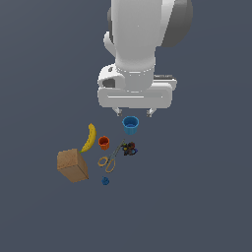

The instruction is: Pick up a designated object from a clutter of objects.

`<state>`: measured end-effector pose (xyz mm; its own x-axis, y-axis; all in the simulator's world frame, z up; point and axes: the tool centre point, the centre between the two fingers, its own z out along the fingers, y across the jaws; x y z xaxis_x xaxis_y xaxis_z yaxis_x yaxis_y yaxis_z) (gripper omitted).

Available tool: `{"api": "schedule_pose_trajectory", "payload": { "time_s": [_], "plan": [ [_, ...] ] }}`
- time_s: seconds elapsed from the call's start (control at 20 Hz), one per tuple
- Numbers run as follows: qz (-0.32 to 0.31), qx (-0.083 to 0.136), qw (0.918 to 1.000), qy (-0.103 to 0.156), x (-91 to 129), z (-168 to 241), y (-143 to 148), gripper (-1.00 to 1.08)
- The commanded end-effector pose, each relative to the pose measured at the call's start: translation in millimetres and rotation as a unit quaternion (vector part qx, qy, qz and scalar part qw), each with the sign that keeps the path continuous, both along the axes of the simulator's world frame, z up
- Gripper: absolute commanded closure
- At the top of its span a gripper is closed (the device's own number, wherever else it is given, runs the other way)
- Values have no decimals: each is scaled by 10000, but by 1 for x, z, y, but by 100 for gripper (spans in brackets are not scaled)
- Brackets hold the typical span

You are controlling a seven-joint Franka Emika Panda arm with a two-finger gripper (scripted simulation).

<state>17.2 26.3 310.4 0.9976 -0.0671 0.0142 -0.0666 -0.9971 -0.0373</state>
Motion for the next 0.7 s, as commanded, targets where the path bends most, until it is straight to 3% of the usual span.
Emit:
{"api": "schedule_pose_trajectory", "payload": {
  "time_s": [0.0,0.35,0.65],
  "plan": [
    [-244,16,9997,14,6,-4,-8,-92],
    [-1270,66,9919,67,28,-20,-44,-92],
    [-2411,84,9704,121,50,-40,-87,-92]
  ]
}}
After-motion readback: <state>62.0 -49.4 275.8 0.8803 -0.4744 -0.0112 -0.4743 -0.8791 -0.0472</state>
